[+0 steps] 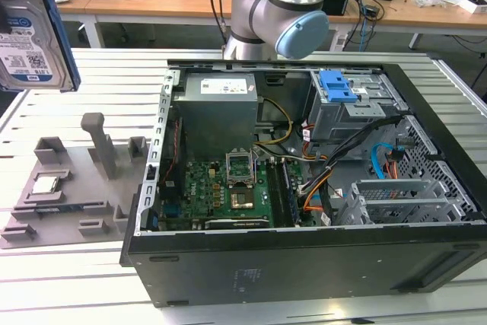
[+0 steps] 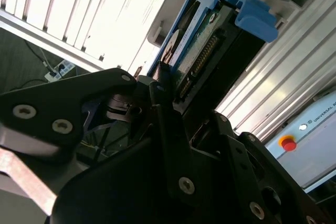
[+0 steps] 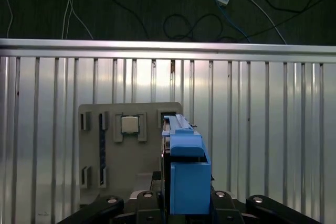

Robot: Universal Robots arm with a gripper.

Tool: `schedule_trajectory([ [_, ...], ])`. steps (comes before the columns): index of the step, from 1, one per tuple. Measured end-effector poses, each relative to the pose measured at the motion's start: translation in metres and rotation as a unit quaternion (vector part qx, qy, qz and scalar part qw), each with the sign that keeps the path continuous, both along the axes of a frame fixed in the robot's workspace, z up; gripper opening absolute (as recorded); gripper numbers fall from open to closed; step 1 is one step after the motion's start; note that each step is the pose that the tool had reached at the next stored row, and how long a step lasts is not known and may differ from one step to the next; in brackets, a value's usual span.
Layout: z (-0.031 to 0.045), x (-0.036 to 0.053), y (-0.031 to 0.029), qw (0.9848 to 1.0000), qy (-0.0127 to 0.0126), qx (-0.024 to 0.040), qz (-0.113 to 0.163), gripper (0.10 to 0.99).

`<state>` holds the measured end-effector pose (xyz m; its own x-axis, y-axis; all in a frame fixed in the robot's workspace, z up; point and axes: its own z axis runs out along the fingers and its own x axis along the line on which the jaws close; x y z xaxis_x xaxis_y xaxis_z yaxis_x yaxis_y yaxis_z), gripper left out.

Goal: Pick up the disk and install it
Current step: 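Pick up the disk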

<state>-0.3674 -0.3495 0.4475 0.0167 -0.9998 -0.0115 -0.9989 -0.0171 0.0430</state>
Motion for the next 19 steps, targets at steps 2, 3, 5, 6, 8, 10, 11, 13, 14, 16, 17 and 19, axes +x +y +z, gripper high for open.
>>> schedule_trajectory([
  [2, 0.0022, 0.0, 0.0, 1.0, 0.0, 0.0, 0.0, 0.361],
  [3, 0.003, 0.0, 0.0, 1.0, 0.0, 0.0, 0.0, 0.361],
  [5, 0.0048, 0.0001, 0.0, 1.0, 0.0, 0.0, 0.0, 0.361],
  [6, 0.0061, 0.0002, 0.0, 1.0, 0.0, 0.0, 0.0, 0.361],
  [8, 0.0077, 0.0002, 0.0, 1.0, 0.0, 0.0, 0.0, 0.361],
  [10, 0.0101, 0.0003, 0.0, 1.0, 0.0, 0.0, 0.0, 0.361],
  [11, 0.0109, 0.0003, 0.0, 1.0, 0.0, 0.0, 0.0, 0.361],
  [13, 0.0128, 0.0004, 0.0, 1.0, 0.0, 0.0, 0.0, 0.361],
  [14, 0.0144, 0.0005, 0.0, 1.0, 0.0, 0.0, 0.0, 0.361],
  [16, 0.0165, 0.0005, 0.0, 1.0, 0.0, 0.0, 0.0, 0.361],
  [17, 0.0173, 0.0005, 0.0, 1.0, 0.0, 0.0, 0.0, 0.361],
  [19, 0.0188, 0.0006, 0.0, 1.0, 0.0, 0.0, 0.0, 0.361],
])
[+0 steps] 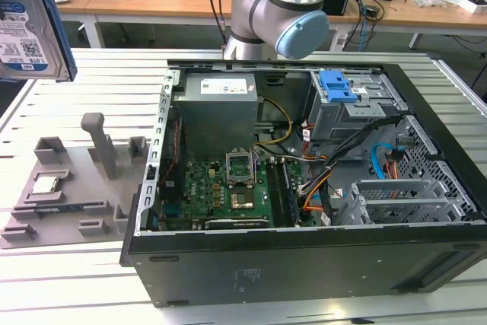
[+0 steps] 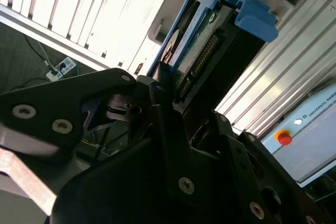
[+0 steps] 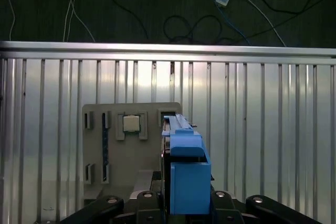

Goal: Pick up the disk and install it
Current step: 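Pick up the disk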

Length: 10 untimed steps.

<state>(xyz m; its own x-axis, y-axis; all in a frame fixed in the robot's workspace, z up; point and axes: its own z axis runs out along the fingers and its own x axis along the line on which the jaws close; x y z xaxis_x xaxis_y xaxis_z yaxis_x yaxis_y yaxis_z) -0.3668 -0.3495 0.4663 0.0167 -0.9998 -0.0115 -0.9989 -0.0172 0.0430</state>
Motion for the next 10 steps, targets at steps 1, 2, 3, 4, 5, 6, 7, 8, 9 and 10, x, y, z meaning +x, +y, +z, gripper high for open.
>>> schedule_trajectory([
  [1, 0.0022, 0.0001, 0.0, 1.0, 0.0001, 0.0, 0.0, 0.361],
  [2, 0.0034, 0.0001, 0.0, 1.0, 0.0, 0.0, 0.0, 0.361],
  [3, 0.0046, 0.0001, 0.0, 1.0, 0.0, 0.0, 0.0, 0.361],
  [4, 0.0059, 0.0001, 0.0, 1.0, 0.0, 0.0, 0.0, 0.361],
  [5, 0.0072, 0.0001, 0.0, 1.0, 0.0, 0.0, 0.0, 0.361],
  [6, 0.0089, 0.0001, 0.0, 1.0, 0.0, 0.0, 0.0, 0.361],
  [7, 0.0102, 0.0001, 0.0, 1.0, 0.0001, 0.0, 0.0, 0.361],
  [8, 0.0119, 0.0001, 0.0, 1.0, 0.0, 0.0, 0.0, 0.361],
  [9, 0.013, 0.0001, 0.0, 1.0, 0.0, 0.0, 0.0, 0.361],
  [10, 0.0185, 0.0002, 0.0, 1.0, 0.0, 0.0, 0.0, 0.361],
])
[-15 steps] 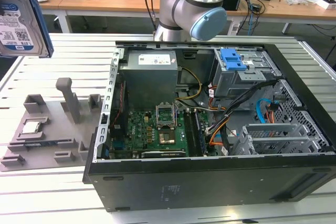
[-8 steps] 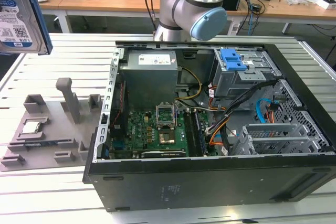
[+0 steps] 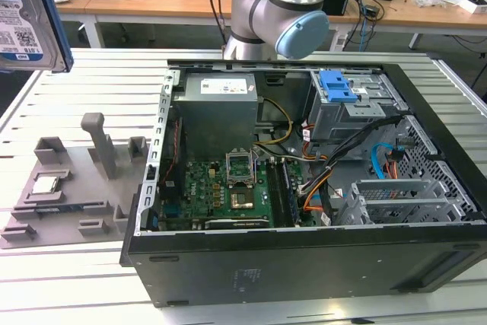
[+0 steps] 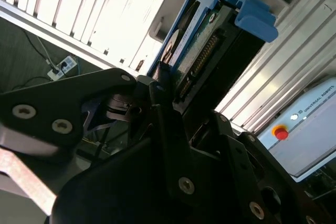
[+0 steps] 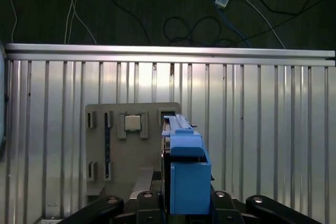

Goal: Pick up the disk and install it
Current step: 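Pick up the disk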

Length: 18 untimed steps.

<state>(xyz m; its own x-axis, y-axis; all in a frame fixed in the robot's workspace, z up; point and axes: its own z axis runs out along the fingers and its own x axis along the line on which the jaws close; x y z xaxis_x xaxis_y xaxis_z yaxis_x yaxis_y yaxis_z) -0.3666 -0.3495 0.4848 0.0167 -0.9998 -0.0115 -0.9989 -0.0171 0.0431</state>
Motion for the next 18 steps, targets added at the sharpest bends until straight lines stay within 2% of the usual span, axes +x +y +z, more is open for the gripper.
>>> schedule_trajectory([
  [1, 0.004, 0.0, 0.0, 1.0, 0.0, 0.0, 0.0, 0.361],
  [5, 0.0099, 0.0001, 0.0, 1.0, 0.0, 0.0, 0.0, 0.361],
  [9, 0.0189, 0.0002, 0.0, 1.0, 0.0001, 0.0, 0.0, 0.361],
  [12, 0.0282, 0.0002, 0.0, 1.0, 0.0, 0.0, 0.0, 0.361],
  [14, 0.031, 0.0002, 0.0, 1.0, 0.0, 0.0, 0.0, 0.361],
  [18, 0.031, 0.0001, 0.0, 1.0, 0.0, 0.0004, 0.0, 0.361],
])
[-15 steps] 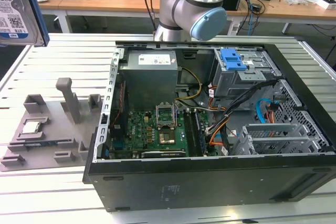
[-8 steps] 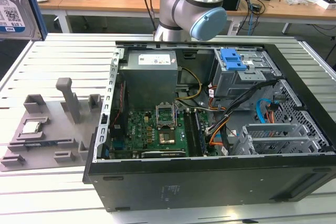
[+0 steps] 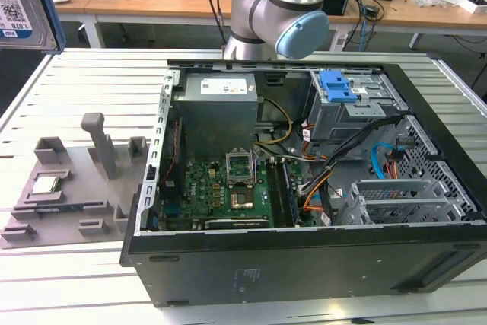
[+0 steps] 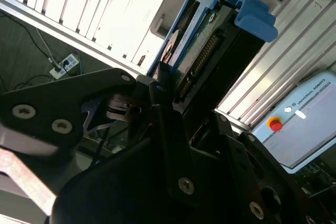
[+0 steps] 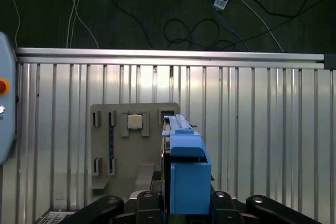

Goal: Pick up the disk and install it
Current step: 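Pick up the disk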

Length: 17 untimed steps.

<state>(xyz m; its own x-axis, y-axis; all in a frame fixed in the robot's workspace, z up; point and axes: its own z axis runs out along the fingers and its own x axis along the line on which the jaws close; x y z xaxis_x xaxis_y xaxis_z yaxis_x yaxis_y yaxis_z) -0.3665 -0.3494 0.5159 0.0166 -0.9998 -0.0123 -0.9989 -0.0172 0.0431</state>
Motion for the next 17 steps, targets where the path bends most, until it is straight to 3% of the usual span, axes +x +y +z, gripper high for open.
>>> schedule_trajectory([
  [5, 0.0, 0.006, 0.0, 1.0, 0.0, 0.0, 0.0, 0.361],
  [11, 0.0, 0.0269, 0.0, 1.0, 0.0001, 0.0001, 0.0, 0.361],
  [17, 0.0, 0.0551, 0.0, 1.0, 0.0004, 0.0, 0.0, 0.361],
])
